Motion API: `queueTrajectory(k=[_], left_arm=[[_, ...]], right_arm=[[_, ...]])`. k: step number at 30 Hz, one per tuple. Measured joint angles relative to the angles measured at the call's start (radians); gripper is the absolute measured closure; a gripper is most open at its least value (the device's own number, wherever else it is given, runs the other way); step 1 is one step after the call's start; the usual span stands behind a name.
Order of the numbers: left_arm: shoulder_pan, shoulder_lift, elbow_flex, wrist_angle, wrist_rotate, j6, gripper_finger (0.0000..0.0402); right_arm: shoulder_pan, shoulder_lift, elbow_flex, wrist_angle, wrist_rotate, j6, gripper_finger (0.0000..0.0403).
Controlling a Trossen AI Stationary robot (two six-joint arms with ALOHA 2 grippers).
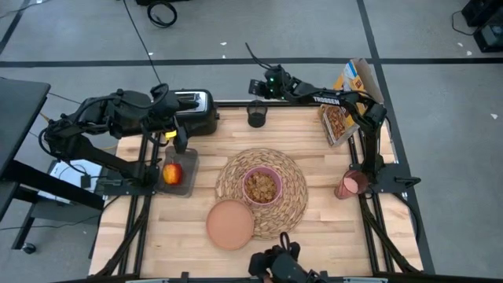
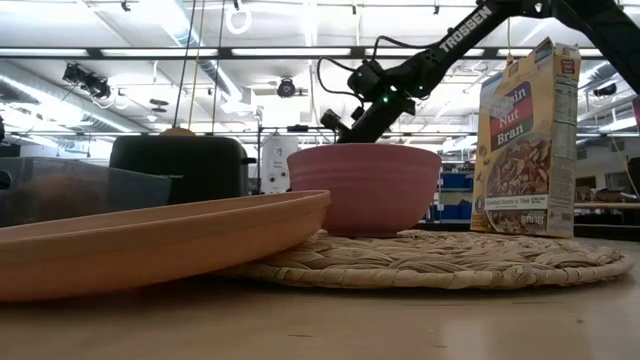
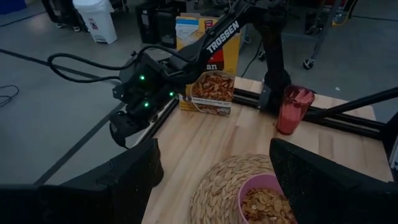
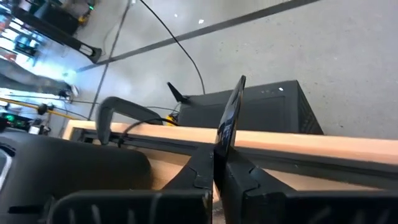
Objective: Arrange a breakfast setting
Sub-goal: Put the black spoon to the right of the pink bowl
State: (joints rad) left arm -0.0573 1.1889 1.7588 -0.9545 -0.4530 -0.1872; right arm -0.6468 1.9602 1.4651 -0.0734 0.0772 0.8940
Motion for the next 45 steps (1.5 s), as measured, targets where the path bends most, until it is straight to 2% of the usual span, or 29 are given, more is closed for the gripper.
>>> queueTrajectory(k=[10,20,23,26,29,32,35,39,43,45], left_arm=[[0.0,-0.002,0.0,-0.001,-0.044,0.027,0.0088],[0.0,-0.007,0.0,0.029,-0.044,0.041,0.0088],[0.0,-0.007,0.0,0.067,-0.019,0.051,0.0088],[0.0,-0.007,0.0,0.128,0.063,0.054,0.0088],[-0.01,-0.005,0.0,0.184,0.138,0.078,0.0088],[-0.026,0.003,0.0,0.249,0.156,0.124,0.0088],[-0.033,0.032,0.001,0.301,0.136,0.186,0.0088],[-0.033,0.11,0.001,0.333,0.108,0.259,0.0088],[-0.024,0.218,-0.001,0.336,0.049,0.282,0.0088],[-0.022,0.259,-0.002,0.335,0.023,0.286,0.0088]], right_arm=[[0.038,-0.018,0.0,0.148,0.029,-0.04,0.0394],[0.07,-0.195,0.0,0.124,0.136,-0.234,0.0394],[0.096,-0.274,0.0,0.122,0.118,-0.31,0.0394],[0.142,-0.368,0.0,0.121,0.057,-0.404,0.0394],[0.21,-0.468,0.001,0.106,-0.034,-0.496,0.0394],[0.298,-0.558,0.001,0.045,-0.047,-0.53,0.0394],[0.408,-0.632,0.001,-0.015,0.037,-0.527,0.0394],[0.578,-0.699,0.002,-0.143,0.294,-0.459,0.0394],[0.725,-0.735,0.002,-0.428,0.509,-0.219,0.0394],[0.782,-0.74,0.002,-0.593,0.555,-0.046,0.0394]])
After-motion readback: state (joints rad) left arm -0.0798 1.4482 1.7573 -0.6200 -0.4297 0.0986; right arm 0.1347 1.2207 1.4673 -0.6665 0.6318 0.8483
